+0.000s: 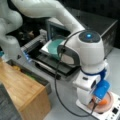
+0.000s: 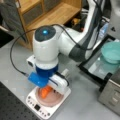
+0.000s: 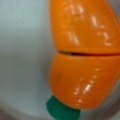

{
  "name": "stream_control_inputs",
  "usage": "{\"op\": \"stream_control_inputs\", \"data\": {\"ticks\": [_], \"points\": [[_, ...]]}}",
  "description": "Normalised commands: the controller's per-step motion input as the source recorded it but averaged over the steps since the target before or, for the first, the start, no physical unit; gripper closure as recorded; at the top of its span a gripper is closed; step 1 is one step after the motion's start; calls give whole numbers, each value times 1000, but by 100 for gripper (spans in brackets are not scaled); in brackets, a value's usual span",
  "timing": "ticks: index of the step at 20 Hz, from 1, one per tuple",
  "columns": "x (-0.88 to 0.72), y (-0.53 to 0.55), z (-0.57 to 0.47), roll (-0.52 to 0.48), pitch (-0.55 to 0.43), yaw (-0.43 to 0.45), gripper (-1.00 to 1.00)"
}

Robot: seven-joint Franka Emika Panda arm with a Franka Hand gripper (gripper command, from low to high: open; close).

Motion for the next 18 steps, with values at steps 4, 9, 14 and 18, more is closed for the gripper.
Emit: {"op": "stream_control_inputs", "data": {"ticks": [4, 9, 14, 18], "points": [[202, 89, -4, -333, 61, 6, -100], [219, 167, -36, -325, 51, -16, -100], [234, 151, -35, -349, 52, -14, -100], [236, 104, 12, -346, 57, 17, -100]]}}
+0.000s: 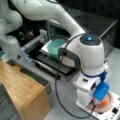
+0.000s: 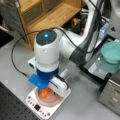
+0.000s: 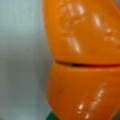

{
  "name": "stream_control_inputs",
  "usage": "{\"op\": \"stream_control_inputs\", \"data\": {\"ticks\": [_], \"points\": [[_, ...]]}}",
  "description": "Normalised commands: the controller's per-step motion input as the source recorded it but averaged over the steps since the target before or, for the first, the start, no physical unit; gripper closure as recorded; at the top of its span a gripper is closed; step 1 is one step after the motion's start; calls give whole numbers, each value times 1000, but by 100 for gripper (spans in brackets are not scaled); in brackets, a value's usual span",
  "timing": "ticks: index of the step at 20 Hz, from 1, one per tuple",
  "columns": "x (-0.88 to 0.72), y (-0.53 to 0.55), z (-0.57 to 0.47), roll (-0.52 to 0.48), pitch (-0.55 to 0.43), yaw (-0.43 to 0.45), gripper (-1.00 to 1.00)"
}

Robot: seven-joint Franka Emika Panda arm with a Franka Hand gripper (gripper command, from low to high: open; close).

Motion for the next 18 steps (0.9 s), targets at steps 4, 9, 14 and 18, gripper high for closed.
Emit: {"op": "stream_control_inputs", "data": {"ticks": [4, 9, 14, 18], "points": [[241, 79, 33, -309, 54, 41, -100], [239, 94, 27, -301, 57, 25, -100], [262, 115, -20, -289, 44, 29, -100], [280, 96, -59, -286, 27, 45, -100]]}}
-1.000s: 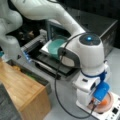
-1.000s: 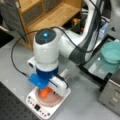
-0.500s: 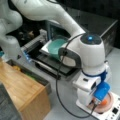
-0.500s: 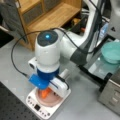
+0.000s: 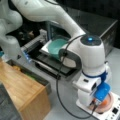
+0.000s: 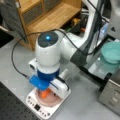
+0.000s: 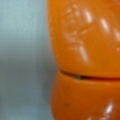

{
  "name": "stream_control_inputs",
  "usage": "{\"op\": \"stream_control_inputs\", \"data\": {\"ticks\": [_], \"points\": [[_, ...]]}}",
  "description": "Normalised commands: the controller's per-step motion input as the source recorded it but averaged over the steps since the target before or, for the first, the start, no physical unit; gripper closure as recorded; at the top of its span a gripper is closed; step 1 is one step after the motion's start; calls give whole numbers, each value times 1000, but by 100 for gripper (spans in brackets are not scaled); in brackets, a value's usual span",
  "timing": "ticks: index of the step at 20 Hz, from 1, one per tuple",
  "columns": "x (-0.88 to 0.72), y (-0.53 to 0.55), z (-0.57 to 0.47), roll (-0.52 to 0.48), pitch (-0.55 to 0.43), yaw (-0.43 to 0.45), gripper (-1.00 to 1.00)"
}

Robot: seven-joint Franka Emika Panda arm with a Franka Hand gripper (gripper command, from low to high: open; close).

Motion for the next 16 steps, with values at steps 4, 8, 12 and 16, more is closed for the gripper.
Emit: {"op": "stream_control_inputs", "data": {"ticks": [4, 8, 12, 16], "points": [[247, 86, -11, -299, 41, 51, -100], [213, 83, 46, -311, 56, 59, -100], [180, 83, 68, -311, 64, 67, 100], [148, 94, 75, -303, 62, 79, 100]]}}
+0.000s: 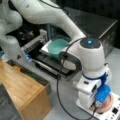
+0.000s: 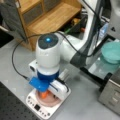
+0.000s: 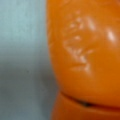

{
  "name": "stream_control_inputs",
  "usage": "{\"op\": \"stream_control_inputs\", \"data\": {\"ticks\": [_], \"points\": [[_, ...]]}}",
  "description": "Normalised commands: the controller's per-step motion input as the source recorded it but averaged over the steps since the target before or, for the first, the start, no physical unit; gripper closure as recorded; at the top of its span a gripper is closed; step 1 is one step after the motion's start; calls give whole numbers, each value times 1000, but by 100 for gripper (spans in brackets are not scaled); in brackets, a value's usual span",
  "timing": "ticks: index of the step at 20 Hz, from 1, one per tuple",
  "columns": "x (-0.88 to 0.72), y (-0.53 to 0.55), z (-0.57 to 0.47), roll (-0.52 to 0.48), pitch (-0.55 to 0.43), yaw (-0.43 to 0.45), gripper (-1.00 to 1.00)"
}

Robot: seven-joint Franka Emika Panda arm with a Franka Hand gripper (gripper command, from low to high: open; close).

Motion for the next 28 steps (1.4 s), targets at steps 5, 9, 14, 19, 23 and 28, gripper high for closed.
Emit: {"op": "stream_control_inputs", "data": {"ticks": [5, 9, 14, 19, 23, 28], "points": [[117, 123, 79, -298, 56, 80, 100], [97, 117, 84, -298, 54, 92, 100], [95, 81, 58, -295, 60, 68, 100], [140, 38, 19, -290, 67, 62, 100], [174, 20, 7, -289, 74, 76, 100], [132, 50, 93, -280, 92, 66, 100]]}}
